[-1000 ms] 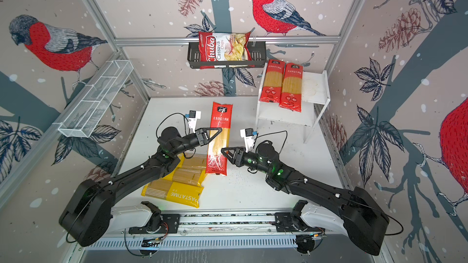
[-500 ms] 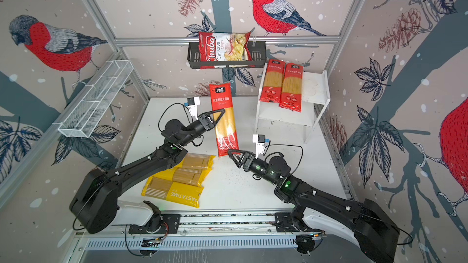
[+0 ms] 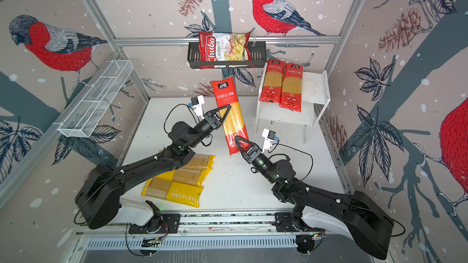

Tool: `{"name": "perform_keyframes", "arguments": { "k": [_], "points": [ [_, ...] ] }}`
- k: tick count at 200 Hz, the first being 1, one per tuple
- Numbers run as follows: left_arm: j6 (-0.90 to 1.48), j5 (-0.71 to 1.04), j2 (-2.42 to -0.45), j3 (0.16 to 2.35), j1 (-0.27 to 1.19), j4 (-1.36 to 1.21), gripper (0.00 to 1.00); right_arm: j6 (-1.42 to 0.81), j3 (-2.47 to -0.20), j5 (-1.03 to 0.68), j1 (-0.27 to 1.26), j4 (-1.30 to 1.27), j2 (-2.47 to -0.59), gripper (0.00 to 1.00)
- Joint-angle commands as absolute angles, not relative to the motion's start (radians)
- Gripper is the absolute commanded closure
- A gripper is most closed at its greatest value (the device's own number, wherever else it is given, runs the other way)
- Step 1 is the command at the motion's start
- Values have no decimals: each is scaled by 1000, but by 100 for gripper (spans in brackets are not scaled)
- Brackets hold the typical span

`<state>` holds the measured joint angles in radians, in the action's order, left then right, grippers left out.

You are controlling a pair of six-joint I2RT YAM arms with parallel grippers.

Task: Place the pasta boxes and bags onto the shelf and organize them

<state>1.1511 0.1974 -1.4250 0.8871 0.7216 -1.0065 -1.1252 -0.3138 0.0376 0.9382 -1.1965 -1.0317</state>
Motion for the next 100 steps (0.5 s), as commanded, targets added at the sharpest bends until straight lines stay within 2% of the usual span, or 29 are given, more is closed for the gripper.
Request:
{"name": "perform_keyframes", "arguments": {
  "k": [1,56,100],
  "points": [
    [1147,172,-1420,905,731,-1164,92,-1128,-314,98,942,-1312,-1035,51],
    [1134,204,-1426,918,739,-1154,85,-1085,-364,110,939,-1279,-1047,76],
    [1104,213,-1395,932,738,-1110,62,-1049,-396,137,937,-1243,-1024,86]
  ]
}}
